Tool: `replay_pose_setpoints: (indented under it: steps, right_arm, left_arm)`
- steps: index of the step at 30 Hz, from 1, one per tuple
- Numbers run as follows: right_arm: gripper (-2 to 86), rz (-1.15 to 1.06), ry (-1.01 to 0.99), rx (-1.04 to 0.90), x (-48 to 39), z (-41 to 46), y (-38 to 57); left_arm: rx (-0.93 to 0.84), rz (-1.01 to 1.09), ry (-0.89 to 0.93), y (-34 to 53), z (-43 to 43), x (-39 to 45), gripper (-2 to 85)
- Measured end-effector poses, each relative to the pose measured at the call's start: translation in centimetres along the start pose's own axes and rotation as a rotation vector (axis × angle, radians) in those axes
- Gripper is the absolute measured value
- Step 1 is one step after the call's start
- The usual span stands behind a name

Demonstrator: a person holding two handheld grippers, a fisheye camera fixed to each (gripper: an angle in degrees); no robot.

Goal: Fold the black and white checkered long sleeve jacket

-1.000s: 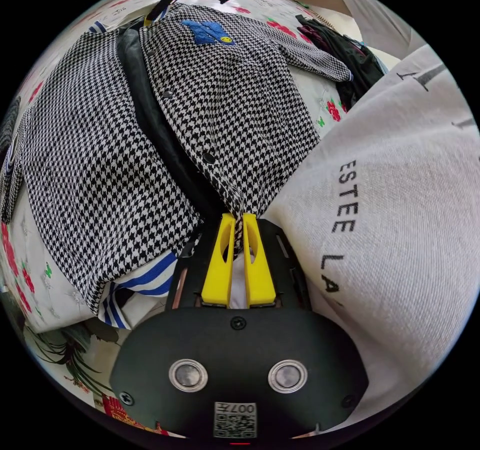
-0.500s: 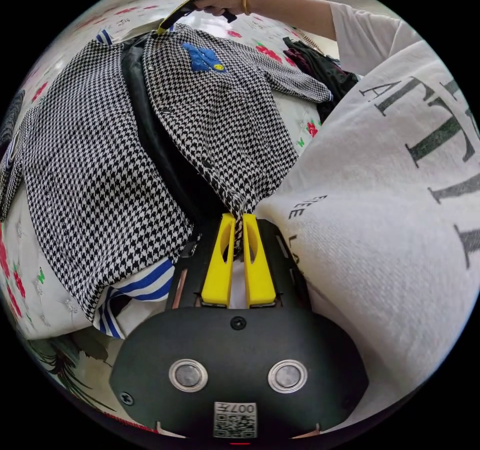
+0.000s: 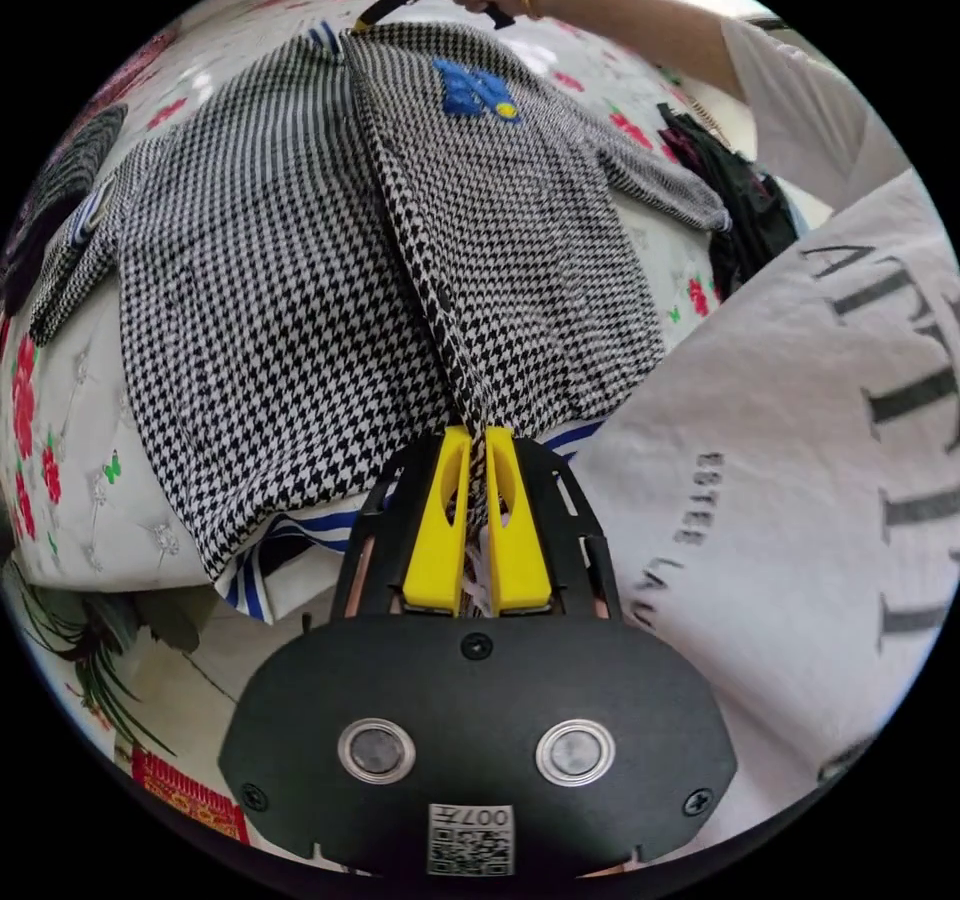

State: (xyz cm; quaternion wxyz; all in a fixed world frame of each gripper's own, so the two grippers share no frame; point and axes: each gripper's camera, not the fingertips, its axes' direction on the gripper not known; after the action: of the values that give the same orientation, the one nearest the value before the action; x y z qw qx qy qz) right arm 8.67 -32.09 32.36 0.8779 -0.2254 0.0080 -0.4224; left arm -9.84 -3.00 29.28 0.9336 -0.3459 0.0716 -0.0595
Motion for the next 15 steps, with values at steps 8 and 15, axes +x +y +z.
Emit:
replay_pose_setpoints:
  steps: [8, 15]
  right_arm:
    - [3.8, 0.201, 0.096, 0.226, -0.6, -4.1, 4.8]
    - [3.9, 0.274, -0.073, 0.231, -6.5, -6.0, 19.3]
  left_arm:
    - [0.044, -0.108, 0.090, 2.0, -0.6, -2.9, 5.3]
    - [0.136, -0.138, 0.022, 5.8, -5.4, -3.8, 6.6]
